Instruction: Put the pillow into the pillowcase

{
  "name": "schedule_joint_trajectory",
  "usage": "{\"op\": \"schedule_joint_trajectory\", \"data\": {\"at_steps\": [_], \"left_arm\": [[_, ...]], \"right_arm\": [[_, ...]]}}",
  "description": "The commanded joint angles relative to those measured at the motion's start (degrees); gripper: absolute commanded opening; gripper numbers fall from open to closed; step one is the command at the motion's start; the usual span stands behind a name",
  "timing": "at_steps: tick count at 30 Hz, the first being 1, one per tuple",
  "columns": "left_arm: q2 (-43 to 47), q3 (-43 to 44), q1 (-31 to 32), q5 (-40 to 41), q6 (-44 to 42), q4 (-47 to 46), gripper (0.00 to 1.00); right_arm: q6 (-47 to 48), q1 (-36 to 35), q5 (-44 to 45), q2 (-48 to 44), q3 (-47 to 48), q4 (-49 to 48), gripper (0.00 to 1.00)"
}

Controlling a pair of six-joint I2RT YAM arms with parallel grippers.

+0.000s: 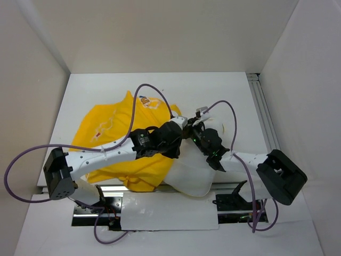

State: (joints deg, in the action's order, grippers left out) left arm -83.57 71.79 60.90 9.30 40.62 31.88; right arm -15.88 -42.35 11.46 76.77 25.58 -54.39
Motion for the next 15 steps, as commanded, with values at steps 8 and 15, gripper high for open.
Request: {"op": "schedule_joint_trajectory", "data": {"at_steps": [8,15], "left_arm": [[-8.88,12.55,0.27,6.76,5.43,10.99,0.33],[-10.21,26.36,-7.02,15.39,4.04,21.64,1.0]], "right_arm": [[-2.14,2.09,4.09,-5.84,3.6,7.34,0.0],[1.98,2.62,-0.65,-8.3,1.4,6.67,0.0]]}}
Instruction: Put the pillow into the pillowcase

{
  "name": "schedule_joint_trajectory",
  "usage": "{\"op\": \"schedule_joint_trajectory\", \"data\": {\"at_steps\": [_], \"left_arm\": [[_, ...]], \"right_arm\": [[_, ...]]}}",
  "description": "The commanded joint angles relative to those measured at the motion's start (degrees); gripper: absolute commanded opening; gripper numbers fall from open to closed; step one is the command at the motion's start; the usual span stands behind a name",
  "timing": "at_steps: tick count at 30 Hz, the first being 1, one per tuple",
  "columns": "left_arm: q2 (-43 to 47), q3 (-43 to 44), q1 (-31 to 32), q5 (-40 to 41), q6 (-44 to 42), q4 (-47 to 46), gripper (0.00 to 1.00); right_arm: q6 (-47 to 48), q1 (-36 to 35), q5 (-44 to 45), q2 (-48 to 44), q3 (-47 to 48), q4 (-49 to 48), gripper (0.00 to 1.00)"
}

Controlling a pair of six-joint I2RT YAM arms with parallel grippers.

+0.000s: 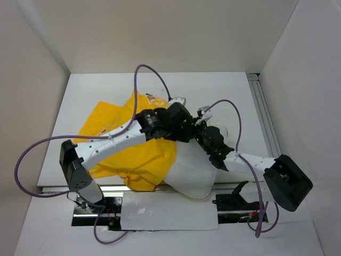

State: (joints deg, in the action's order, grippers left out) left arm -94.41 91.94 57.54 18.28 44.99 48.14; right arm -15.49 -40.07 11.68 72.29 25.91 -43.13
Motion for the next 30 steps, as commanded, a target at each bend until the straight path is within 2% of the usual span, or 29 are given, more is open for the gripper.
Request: {"op": "schedule_joint_trajectory", "data": {"at_steps": [1,5,9,13,18,24,28,30], "left_arm": [[0.63,7.28,-4.88,6.41,-1.04,5.39,1.0],[-0.25,12.64,-12.79,3.78,-6.4,3.98,1.0],[-7.26,20.89,-19.99,0.1,-13.34,3.98,1.0],[-16.48,30.72,-21.33,-5.08,-23.16,3.98,1.0],[-22.12,36.46,-21.33,-9.31,-32.14,3.98,1.0],[-23.28,34.72,-20.8,-12.74,-38.83,3.45,1.0],[-19.77,27.71,-20.8,-19.22,-39.46,1.53,1.0],[-18.36,24.7,-20.8,-20.57,-38.93,-0.32,0.95]], "right_arm": [[2.12,0.35,-1.66,-3.82,1.07,-4.59,0.0],[4.06,0.35,-4.21,-5.14,-0.16,-6.69,0.0],[8.18,0.35,-9.21,-8.38,-1.91,-8.98,0.0],[12.31,-0.18,-15.61,-9.97,-2.44,-8.11,0.0],[14.69,-2.11,-17.75,-11.12,-1.83,-6.26,0.0],[16.98,-3.78,-15.38,-12.17,-0.69,-2.84,0.0],[17.51,-3.78,-14.24,-12.17,-0.16,-2.3,0.0],[18.03,-3.78,-14.23,-12.17,-0.16,-2.3,0.0]]}}
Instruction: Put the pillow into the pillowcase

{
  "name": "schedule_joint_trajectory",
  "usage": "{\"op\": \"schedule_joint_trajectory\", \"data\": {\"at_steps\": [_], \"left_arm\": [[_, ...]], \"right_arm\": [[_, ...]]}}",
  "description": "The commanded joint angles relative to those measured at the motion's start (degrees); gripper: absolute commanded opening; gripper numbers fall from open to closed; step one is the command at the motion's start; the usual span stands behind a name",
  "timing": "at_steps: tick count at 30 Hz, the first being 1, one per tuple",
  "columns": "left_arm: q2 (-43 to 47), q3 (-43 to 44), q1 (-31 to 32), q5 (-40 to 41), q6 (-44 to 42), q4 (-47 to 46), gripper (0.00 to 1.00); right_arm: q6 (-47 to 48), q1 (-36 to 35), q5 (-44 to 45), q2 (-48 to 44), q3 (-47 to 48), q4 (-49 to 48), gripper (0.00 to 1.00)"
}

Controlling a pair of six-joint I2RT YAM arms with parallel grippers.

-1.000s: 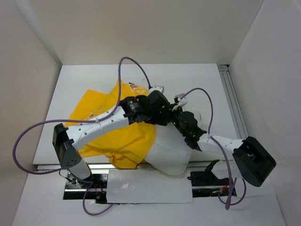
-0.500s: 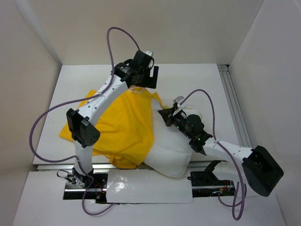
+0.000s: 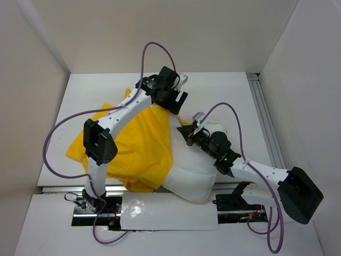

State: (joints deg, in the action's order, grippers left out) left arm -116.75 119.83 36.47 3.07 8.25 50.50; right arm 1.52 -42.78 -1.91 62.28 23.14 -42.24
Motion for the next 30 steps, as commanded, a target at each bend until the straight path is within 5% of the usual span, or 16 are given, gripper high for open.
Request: {"op": "schedule_joint_trajectory", "data": {"at_steps": [1,4,8,19,30], "left_arm": [[5.12,-5.98,0.27,-5.36,-1.4,-3.21,0.93],[5.92,-9.61,0.27,-5.36,0.27,-4.62,0.84],[4.78,-8.92,-0.35,-6.15,1.67,-4.01,0.01],[15.57,-3.9,0.18,-17.74,2.65,-12.0,0.0],[9.88,6.99,4.93,-22.32,5.28,-10.16,0.0]], "right_arm": [[1.64,-1.07,-0.11,-2.16,3.14,-3.2,0.0],[1.65,-1.6,-0.11,-2.86,3.67,-2.67,0.0],[2.17,-1.6,-0.11,-3.39,3.67,-1.89,0.0],[3.84,-2.74,-2.03,0.2,7.09,-6.17,0.0],[5.16,-2.74,-10.39,10.65,19.31,-17.7,0.0]]}}
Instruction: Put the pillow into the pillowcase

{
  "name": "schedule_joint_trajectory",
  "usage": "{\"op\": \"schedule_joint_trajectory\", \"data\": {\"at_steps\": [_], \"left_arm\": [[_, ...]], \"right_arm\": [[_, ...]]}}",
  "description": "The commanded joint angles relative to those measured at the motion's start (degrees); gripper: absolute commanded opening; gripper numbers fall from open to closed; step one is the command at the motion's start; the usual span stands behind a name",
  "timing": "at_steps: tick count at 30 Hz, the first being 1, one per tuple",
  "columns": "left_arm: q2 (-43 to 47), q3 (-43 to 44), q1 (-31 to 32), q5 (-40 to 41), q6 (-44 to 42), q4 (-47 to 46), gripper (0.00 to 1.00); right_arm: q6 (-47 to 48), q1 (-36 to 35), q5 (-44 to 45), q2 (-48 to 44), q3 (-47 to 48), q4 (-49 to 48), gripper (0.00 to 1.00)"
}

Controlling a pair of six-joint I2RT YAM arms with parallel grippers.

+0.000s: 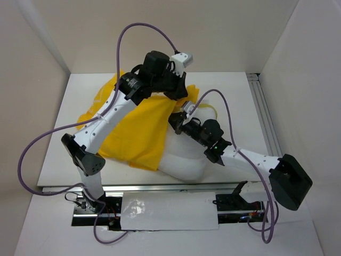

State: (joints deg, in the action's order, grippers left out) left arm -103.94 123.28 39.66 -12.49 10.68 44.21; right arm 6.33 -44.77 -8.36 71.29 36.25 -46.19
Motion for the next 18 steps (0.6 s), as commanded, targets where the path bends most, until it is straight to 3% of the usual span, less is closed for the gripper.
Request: {"op": "schedule_joint_trajectory", "data": {"at_steps": [1,5,11,15,16,17,18], "left_arm": [[-3.63,4.15,1.74,-7.89,2.86,-3.34,0.0],[-6.18,7.57,2.26,-12.46,4.96,-3.34,0.0],[-3.91,3.73,2.35,-8.79,5.85,-4.48,0.0],[-3.2,2.4,0.42,-5.7,5.85,-5.01,0.0],[-2.5,1.53,-0.19,-5.7,6.72,-5.01,0.0],[-2.49,1.0,-1.68,-5.7,6.73,-5.53,0.0],[-1.97,0.04,-2.47,-4.66,7.51,-6.06,0.0]], "right_arm": [[0.35,-0.75,-4.55,2.27,6.98,-14.36,0.0],[0.35,-0.75,-7.63,5.96,10.24,-14.98,0.0],[3.77,-0.75,-4.39,8.34,12.44,-10.61,0.01],[2.21,-0.75,-1.49,5.19,12.44,-1.81,0.53],[1.33,-0.75,-0.61,4.05,11.05,0.21,0.8],[0.36,-0.75,0.53,1.16,10.51,5.01,0.98],[-2.26,-0.75,3.41,-0.43,9.99,8.11,1.0]]}}
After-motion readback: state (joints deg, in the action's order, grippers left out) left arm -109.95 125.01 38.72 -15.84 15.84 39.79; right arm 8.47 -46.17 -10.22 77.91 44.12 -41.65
